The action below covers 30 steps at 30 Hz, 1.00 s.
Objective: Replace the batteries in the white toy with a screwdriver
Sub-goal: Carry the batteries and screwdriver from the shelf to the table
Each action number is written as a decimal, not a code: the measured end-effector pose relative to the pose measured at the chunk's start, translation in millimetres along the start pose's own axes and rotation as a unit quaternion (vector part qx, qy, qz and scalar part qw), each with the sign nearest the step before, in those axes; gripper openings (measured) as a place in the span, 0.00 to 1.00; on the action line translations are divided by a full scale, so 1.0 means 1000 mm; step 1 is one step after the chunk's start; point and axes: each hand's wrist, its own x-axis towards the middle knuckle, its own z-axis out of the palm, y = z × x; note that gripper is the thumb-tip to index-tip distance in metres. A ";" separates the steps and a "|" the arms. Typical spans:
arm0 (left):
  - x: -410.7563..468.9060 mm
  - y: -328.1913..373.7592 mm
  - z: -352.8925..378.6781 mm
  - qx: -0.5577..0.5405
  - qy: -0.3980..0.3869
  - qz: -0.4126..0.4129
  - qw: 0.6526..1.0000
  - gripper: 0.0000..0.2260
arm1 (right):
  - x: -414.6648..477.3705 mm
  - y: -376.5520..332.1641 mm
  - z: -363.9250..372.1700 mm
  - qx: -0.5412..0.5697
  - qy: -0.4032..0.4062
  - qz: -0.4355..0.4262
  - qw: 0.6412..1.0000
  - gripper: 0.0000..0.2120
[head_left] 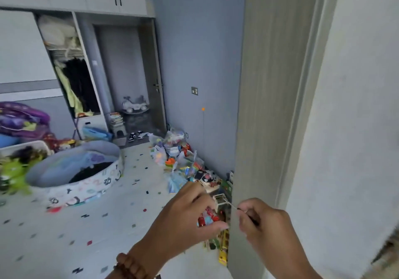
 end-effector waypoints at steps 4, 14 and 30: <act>-0.021 -0.070 -0.035 0.030 0.010 -0.041 0.999 0.17 | 0.042 -0.041 0.063 0.009 -0.040 -0.031 0.999 0.05; -0.043 -0.242 -0.074 0.110 0.035 -0.143 0.983 0.18 | 0.176 -0.113 0.219 0.030 -0.182 -0.119 0.976 0.03; -0.061 -0.514 -0.151 0.228 0.073 -0.342 0.909 0.20 | 0.402 -0.242 0.482 0.074 -0.334 -0.256 0.904 0.05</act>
